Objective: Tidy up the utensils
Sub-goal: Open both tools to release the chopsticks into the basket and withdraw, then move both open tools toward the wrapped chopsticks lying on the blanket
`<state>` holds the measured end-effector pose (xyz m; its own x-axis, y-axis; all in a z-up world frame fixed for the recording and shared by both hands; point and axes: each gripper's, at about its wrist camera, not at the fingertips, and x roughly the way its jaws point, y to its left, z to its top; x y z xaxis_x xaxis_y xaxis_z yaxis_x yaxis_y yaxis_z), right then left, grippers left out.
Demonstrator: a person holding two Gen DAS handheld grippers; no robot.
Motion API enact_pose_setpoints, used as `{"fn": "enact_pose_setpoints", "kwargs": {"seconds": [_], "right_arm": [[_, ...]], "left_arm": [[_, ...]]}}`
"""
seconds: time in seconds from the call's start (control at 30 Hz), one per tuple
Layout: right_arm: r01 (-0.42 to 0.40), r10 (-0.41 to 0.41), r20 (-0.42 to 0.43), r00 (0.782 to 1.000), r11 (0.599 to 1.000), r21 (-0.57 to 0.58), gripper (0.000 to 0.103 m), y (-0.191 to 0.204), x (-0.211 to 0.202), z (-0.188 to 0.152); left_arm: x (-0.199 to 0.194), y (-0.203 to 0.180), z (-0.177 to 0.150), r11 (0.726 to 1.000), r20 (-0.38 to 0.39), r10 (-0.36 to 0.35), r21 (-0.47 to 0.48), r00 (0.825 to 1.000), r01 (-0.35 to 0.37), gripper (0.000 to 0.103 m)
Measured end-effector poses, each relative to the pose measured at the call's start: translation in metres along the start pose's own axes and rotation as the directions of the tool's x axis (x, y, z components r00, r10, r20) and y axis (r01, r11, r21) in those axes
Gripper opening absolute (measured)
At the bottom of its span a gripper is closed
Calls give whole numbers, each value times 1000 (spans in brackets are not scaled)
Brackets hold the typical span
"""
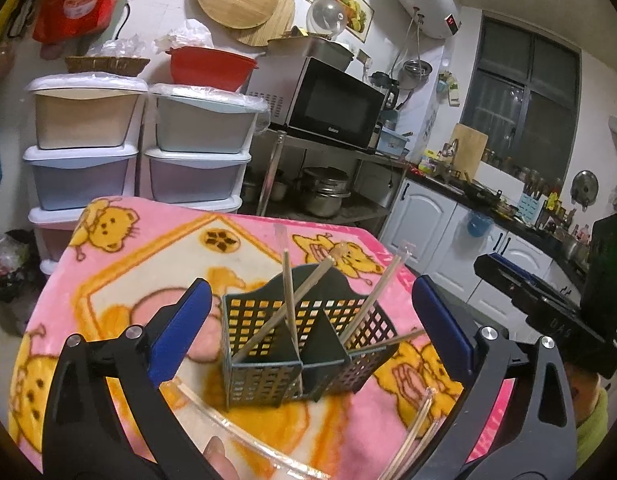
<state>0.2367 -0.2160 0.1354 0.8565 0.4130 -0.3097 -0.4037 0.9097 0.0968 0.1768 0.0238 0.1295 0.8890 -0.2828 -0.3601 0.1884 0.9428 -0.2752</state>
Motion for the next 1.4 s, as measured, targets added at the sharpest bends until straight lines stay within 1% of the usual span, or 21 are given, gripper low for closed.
{"fn": "enact_pose_setpoints", "kwargs": {"seconds": [0.2,0.33,0.57,0.8,1.13,1.4], "right_arm": [[8,-8,-14,1000,1000,-13,65,2,-9,-11],[12,-13,-21,1000,1000,-20,66,3,-13,-17],[22,-23,-30,999,999,-35,67,6,-21,-26],[22,-24,-44,999,999,-43,70,9,-27,-37],[3,-9,-88,996,998,-67,70,15,-35,-58],[-28,17,-122,992,996,-83,70,24,-38,-71]], "left_arm": [[-8,-2,-13,1000,-4,2,-5,1000,-2,92],[-11,-4,-21,1000,-13,19,-2,1000,-19,92],[-17,-5,-31,1000,-24,16,-12,1000,-16,92],[-22,4,-42,999,-36,27,-23,999,-28,92],[-32,13,-60,998,-66,48,-39,997,-51,92],[-40,25,-70,994,-86,85,-57,993,-91,92]]}}
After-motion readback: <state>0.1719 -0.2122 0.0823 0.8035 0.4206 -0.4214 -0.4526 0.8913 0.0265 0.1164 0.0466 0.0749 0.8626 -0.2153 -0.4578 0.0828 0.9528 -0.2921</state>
